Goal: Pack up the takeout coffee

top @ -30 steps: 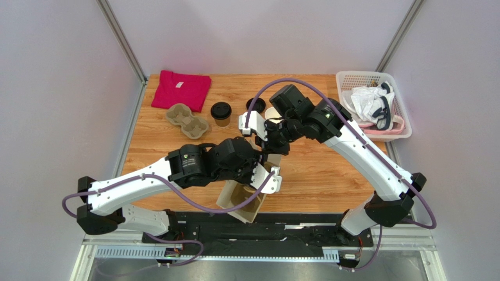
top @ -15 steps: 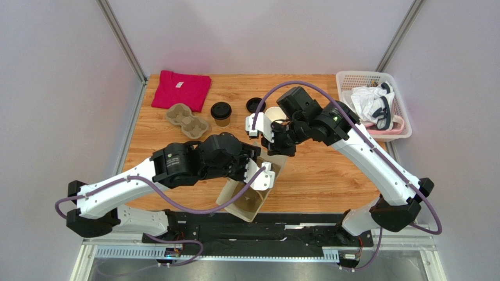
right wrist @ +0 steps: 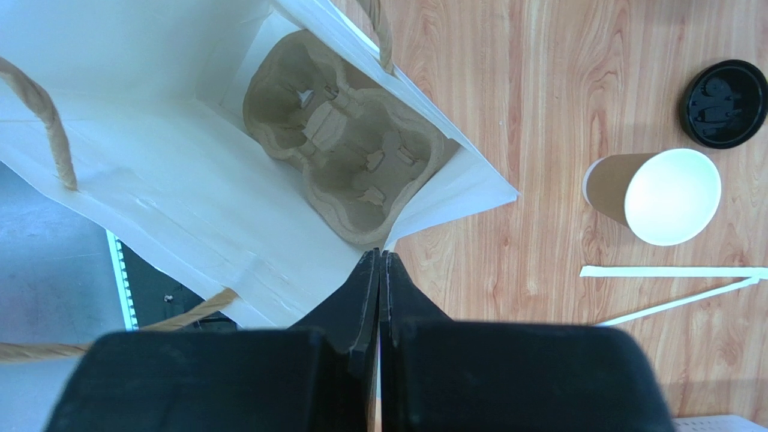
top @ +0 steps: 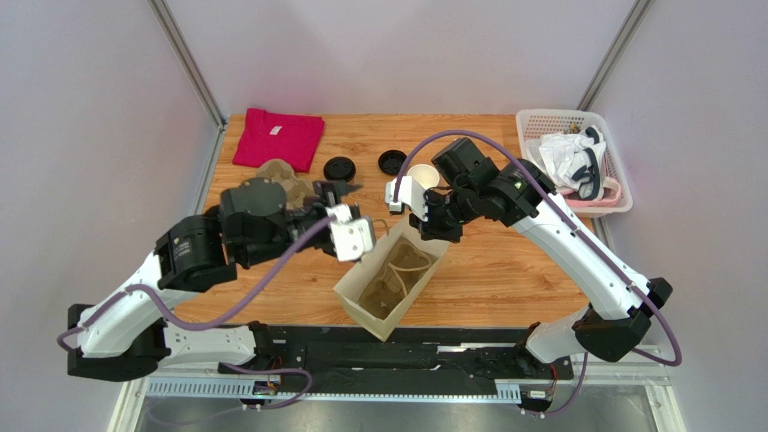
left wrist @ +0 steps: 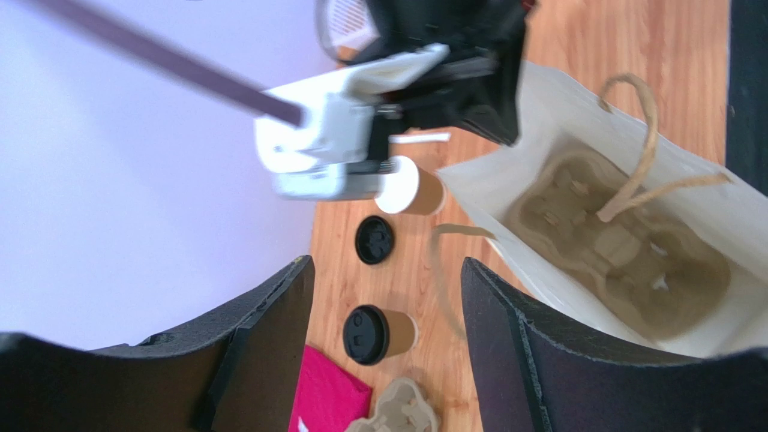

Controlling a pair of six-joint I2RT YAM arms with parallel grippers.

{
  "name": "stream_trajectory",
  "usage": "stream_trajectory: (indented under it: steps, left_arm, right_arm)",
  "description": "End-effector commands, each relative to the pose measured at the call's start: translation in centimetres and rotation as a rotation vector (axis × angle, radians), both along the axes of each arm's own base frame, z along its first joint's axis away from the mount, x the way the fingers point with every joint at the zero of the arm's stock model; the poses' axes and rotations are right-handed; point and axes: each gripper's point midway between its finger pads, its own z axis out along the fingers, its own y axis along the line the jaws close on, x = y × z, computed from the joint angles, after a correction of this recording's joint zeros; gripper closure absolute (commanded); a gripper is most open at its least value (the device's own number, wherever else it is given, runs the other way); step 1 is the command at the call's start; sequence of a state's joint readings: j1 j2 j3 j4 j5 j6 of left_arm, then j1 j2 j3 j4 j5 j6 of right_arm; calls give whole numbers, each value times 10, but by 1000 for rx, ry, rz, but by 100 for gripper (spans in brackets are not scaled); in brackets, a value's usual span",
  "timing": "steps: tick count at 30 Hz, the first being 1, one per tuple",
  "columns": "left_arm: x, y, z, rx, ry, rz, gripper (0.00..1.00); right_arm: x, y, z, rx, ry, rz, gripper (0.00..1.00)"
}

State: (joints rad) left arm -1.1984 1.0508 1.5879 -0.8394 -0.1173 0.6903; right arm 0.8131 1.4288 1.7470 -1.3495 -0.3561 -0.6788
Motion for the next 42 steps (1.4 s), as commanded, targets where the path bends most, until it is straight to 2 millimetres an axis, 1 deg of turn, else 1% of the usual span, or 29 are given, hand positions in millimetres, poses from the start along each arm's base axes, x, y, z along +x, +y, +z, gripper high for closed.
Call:
stream_trajectory:
  steps: [1,2,3,5,7,9,10,11,12,13,14,15,16,18,19,20,23,24,26,28,30,31,32,33,34,36,37,39,42]
  left_arm:
    - [13,18,47,-217,108,100,28]
    - [27,29,49,-251,158,175,28]
    - [25,31,40,-229,210,169,28]
    - [33,42,31,-226,272,224,27]
    - [29,45,18,-222,353,231,27]
    - [26,49,3,-227,449,241,25]
    - [23,48,-6,-219,495,236,24]
    - [18,47,-11,-220,531,223,23]
    - [11,45,-16,-220,571,191,23]
    - [10,43,-33,-207,617,201,22]
    - [6,44,-35,-225,626,202,21]
    - [5,41,-36,-241,631,188,21]
    - [3,40,-48,-234,672,193,21]
    - [-7,35,-49,-257,698,143,21]
    - [-11,35,-55,-255,705,129,20]
    - [-11,33,-52,-265,678,102,20]
    - [10,36,-50,-279,568,151,19]
    - [14,37,-49,-282,558,158,18]
    - [23,37,-48,-298,576,189,18]
    - [28,37,-54,-302,605,209,18]
    - [37,43,-54,-344,625,253,18]
    - [38,46,-57,-358,640,267,18]
    - [42,50,-55,-385,645,266,18]
    - [43,51,-66,-384,664,271,18]
    - [42,54,-65,-398,649,271,18]
    - [50,60,-71,-405,623,306,18]
    - [53,62,-73,-403,616,318,18]
    - [56,63,-78,-391,619,334,18]
    - [63,62,-88,-368,628,345,19]
  right_arm:
    - [5,-9,12,30,-62,-10,100]
    - [7,-11,12,30,-73,-6,100]
    - [6,-13,9,23,-75,-4,100]
    - [12,-13,8,19,-98,-12,100]
    - [18,-11,8,12,-108,-23,97]
    - [24,-8,10,15,-108,-63,85]
    - [30,-5,15,23,-111,-91,74]
    - [34,-3,17,21,-108,-116,57]
    - [38,-5,21,15,-110,-160,52]
    - [41,-5,26,5,-108,-176,49]
    - [43,-7,30,-1,-113,-196,43]
    - [48,-11,31,-15,-126,-228,39]
    - [49,-12,32,-22,-119,-253,38]
    - [52,-13,36,-19,-115,-286,37]
    - [52,-13,33,-26,-98,-305,37]
    - [56,-13,28,-43,-88,-317,37]
    - [62,-17,14,-78,-26,-359,38]
    - [60,-15,14,-65,7,-358,38]
    - [58,-18,7,-85,60,-374,39]
    - [56,-19,-10,-122,97,-375,41]
    - [53,-22,-23,-154,112,-363,61]
    - [53,-23,-23,-158,106,-359,81]
    - [53,-25,-20,-152,94,-361,89]
    - [50,-26,-6,-116,75,-360,95]
    - [46,-25,4,-83,65,-350,100]
    - [33,-19,23,0,60,-274,100]
    - [23,-22,33,35,39,-246,100]
    - [15,-25,36,49,8,-186,100]
    - [8,-35,25,11,-22,-124,100]
